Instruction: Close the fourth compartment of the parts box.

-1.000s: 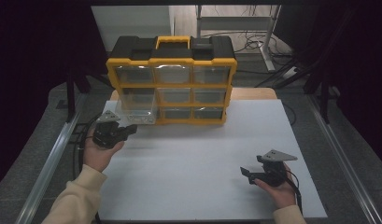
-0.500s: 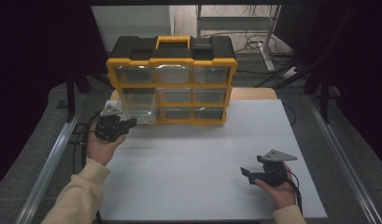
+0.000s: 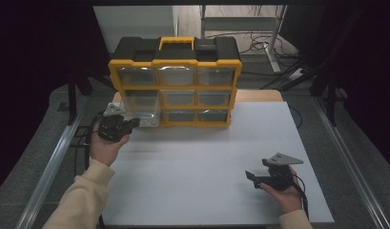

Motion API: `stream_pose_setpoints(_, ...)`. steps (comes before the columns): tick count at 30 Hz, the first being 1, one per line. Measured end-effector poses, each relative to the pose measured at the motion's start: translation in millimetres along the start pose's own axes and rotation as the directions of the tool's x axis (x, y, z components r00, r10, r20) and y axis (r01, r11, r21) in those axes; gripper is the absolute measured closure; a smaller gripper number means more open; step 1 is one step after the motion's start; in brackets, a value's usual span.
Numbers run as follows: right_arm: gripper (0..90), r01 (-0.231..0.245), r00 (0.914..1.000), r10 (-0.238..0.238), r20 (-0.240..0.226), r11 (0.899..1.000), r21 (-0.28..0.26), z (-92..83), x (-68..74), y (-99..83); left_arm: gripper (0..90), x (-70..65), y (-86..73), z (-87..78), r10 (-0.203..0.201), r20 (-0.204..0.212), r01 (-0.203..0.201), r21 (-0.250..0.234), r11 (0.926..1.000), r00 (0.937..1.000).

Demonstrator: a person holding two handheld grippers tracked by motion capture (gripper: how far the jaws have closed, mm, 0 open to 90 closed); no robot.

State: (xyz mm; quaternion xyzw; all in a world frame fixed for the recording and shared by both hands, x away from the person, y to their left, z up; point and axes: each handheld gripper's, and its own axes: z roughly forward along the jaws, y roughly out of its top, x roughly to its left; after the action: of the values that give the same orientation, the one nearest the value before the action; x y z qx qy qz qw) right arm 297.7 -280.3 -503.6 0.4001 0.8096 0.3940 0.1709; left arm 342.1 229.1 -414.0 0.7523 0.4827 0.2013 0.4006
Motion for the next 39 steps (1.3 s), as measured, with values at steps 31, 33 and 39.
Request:
stream_pose_setpoints(31, 16.6, 0.002, 1.0000, -0.002, 0.000, 1.000, -0.004, 0.0, 0.2, 0.3, 89.8, 4.4, 8.3, 0.9, 0.004, -0.034, -0.003, 0.004, 1.0000, 0.9994)
stream_pose_setpoints(33, 16.6, 0.001, 1.0000, -0.001, 0.000, 1.000, -0.006, -0.2, 0.3, 0.4, 89.8, 4.5, 8.7, 1.4, 0.002, -0.032, -0.002, 0.003, 1.0000, 0.9995)
stream_pose_setpoints(39, 16.6, 0.002, 1.0000, -0.002, 0.000, 1.000, -0.011, -0.8, 0.1, 0.6, 89.8, 5.4, 9.7, 2.2, 0.001, -0.036, -0.001, 0.005, 1.0000, 0.9994)
